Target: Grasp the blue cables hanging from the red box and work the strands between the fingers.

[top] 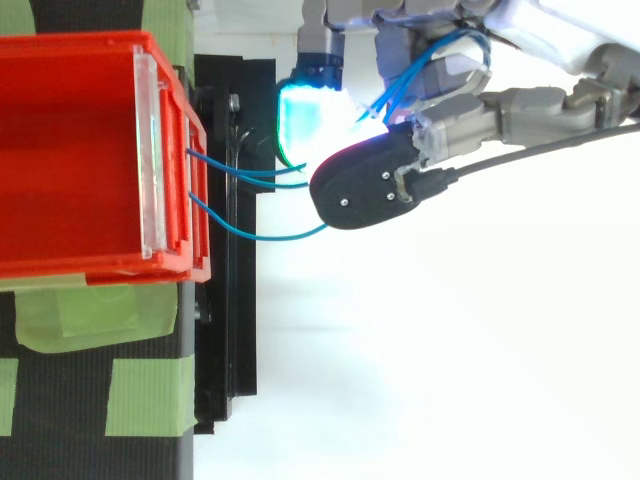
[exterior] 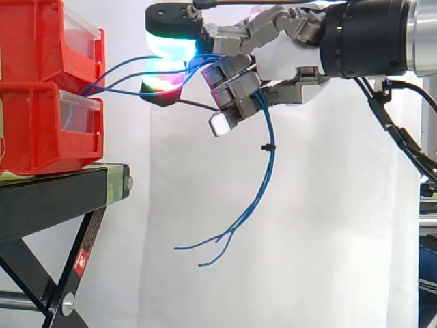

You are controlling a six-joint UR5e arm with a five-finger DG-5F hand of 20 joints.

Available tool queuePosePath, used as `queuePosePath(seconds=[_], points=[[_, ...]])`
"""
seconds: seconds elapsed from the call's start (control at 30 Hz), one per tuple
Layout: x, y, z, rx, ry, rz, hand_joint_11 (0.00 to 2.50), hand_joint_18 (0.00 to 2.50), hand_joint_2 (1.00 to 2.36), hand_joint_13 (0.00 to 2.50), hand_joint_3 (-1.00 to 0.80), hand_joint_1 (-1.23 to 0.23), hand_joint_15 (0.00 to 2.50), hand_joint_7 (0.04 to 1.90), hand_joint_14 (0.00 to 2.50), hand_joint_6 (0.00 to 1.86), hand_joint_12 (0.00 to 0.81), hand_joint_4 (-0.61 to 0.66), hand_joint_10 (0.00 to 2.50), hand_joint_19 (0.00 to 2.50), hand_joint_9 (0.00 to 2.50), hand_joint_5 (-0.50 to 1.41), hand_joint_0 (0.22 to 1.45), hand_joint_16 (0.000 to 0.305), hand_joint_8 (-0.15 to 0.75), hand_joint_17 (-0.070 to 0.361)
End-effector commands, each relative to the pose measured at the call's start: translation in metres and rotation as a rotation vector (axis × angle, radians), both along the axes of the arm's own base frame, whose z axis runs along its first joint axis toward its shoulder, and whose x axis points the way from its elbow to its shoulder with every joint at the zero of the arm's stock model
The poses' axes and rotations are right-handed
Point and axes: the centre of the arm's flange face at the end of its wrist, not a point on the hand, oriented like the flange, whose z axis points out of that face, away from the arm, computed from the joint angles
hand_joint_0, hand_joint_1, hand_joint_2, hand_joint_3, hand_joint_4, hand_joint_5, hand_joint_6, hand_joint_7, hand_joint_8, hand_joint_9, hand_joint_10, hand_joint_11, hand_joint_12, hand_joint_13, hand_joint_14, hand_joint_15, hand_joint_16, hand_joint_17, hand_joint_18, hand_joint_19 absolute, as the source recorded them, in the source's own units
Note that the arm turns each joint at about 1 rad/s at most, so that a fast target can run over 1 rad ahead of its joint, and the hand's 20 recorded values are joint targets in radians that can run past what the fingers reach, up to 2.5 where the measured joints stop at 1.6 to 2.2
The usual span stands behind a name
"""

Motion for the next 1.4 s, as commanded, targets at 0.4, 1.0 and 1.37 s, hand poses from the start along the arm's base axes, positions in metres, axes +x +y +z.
queuePosePath(seconds=[0.4, 1.0, 1.37], points=[[-0.0005, 0.0014, -0.0009, -0.001, 0.006, 0.001, 2.37, 1.10, 1.03, 0.62, -0.21, -0.74, 1.59, 1.35, 2.50, 0.58, 0.500, 0.11, 2.50, 0.86, 0.57, 0.45, 0.84, 0.056, 0.414, 0.127], [-0.0045, 0.0039, -0.0052, -0.041, 0.064, 0.009, 2.34, 1.11, 1.03, 0.61, -0.16, -0.76, 1.60, 1.37, 2.50, 0.51, 0.489, 0.04, 2.50, 0.87, 0.59, 0.48, 0.84, 0.057, 0.409, 0.128], [-0.0079, 0.0035, -0.0083, -0.047, 0.098, 0.011, 2.36, 1.10, 1.03, 0.61, -0.17, -0.75, 1.58, 1.36, 2.50, 0.52, 0.489, 0.05, 2.50, 0.88, 0.60, 0.48, 0.84, 0.057, 0.407, 0.129]])
